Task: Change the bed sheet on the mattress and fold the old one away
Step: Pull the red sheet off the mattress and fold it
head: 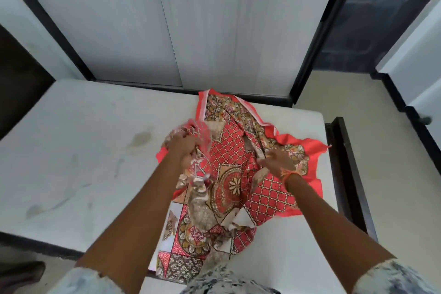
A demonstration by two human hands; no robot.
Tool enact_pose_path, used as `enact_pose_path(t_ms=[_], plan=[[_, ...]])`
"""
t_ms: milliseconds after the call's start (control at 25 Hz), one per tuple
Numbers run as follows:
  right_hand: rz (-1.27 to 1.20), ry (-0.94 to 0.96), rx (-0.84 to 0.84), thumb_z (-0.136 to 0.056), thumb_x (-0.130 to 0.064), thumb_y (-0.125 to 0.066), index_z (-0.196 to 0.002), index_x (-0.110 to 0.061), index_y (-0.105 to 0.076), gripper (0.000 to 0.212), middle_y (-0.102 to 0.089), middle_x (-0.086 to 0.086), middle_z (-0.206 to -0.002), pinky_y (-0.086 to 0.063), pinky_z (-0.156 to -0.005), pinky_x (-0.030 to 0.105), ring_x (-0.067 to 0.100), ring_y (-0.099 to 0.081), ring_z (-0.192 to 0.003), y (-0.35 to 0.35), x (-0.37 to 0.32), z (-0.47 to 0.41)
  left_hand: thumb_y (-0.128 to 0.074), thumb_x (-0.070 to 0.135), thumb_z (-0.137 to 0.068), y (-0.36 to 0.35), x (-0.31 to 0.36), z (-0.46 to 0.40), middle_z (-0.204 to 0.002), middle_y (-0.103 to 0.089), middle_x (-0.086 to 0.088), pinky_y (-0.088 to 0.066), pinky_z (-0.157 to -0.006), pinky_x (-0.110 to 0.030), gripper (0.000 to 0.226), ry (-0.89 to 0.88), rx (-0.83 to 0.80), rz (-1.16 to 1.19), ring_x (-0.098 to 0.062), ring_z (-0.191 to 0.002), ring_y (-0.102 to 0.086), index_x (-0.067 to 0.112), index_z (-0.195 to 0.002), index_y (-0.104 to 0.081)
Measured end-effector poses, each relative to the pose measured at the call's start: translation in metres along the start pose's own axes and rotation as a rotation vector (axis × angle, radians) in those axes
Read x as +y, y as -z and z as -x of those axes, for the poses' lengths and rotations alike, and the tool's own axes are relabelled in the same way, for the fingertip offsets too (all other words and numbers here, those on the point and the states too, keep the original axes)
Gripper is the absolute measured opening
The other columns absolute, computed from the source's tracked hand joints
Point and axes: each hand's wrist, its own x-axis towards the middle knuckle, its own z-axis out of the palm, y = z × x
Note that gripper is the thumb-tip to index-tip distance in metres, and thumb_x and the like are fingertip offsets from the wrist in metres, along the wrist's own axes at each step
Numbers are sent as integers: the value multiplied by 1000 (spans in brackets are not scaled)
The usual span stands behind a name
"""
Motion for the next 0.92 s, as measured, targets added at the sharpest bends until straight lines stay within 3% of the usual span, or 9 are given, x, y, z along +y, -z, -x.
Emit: enact_pose_path(t_ms=[80,160,320,440,560,640,760,840,920], plan=[[-120,187,-167,-80,-42,-73,-131,-14,-50,63,-63,2,-114,-56,-81,29,21,-63,-104,-17,-34,15,-60,-16,-84,-17,-11,6,-83,-59,-13,-33,-34,-18,28,25,25,79,-11,-50,-48,3,-104,-63],[-170,346,-300,-79,-37,-76,-131,-20,-46,62,-62,-8,-108,-53,-71,19,13,-63,-97,-36,-60,30,-61,-18,-82,-27,-12,21,-89,-61,-13,-36,-37,-19,38,-28,-15,200,-12,-52,-48,4,-113,-63],[-64,707,138,-86,-7,-61,-116,-14,-63,30,-70,3,-92,-51,-70,32,16,-61,-77,-57,-87,35,-66,-13,-84,-20,9,59,-99,-63,-14,-53,-62,-23,33,-218,-161,158,-17,-72,-61,-1,-115,-65],[-148,735,137,-95,-4,-51,-103,-10,-66,18,-67,3,-86,-46,-65,28,15,-59,-74,-57,-106,35,-74,-10,-76,5,27,67,-102,-71,-6,-56,-81,-28,41,-478,-107,-208,-15,-92,-67,7,-112,-69],[-183,787,154,-98,-11,-49,-79,-19,-55,22,-55,-4,-69,-36,-57,19,0,-47,-62,-57,-146,42,-69,-9,-71,23,43,67,-100,-69,4,-53,-71,-16,58,-702,-78,-477,-1,-79,-66,18,-122,-63],[-193,765,81,-97,-22,-51,-78,-12,-61,24,-61,12,-72,-45,-62,34,10,-52,-63,-57,-180,41,-69,1,-72,43,48,60,-99,-67,8,-49,-71,-12,59,-800,-72,-570,-2,-82,-65,21,-127,-58],[-46,808,-130,-94,-28,-60,-74,-20,-70,24,-57,5,-61,-41,-55,33,10,-47,-57,-59,-225,41,-56,31,-76,92,47,29,-95,-72,3,-50,-83,-37,35,-792,80,-755,-25,-97,-64,27,-110,-67],[-64,794,-151,-92,-28,-66,-61,-19,-65,32,-44,-5,-56,-31,-51,26,7,-38,-53,-56,-248,45,-54,42,-88,132,50,6,-89,-72,2,-40,-83,-38,25,-688,185,-968,-27,-101,-58,26,-96,-71],[-87,782,-122,-90,-31,-68,-58,-12,-61,38,-36,-1,-56,-24,-51,24,13,-31,-53,-60,-267,49,-53,42,-96,176,58,-7,-81,-69,1,-36,-77,-37,30,-658,137,-912,-25,-94,-60,20,-81,-67]])
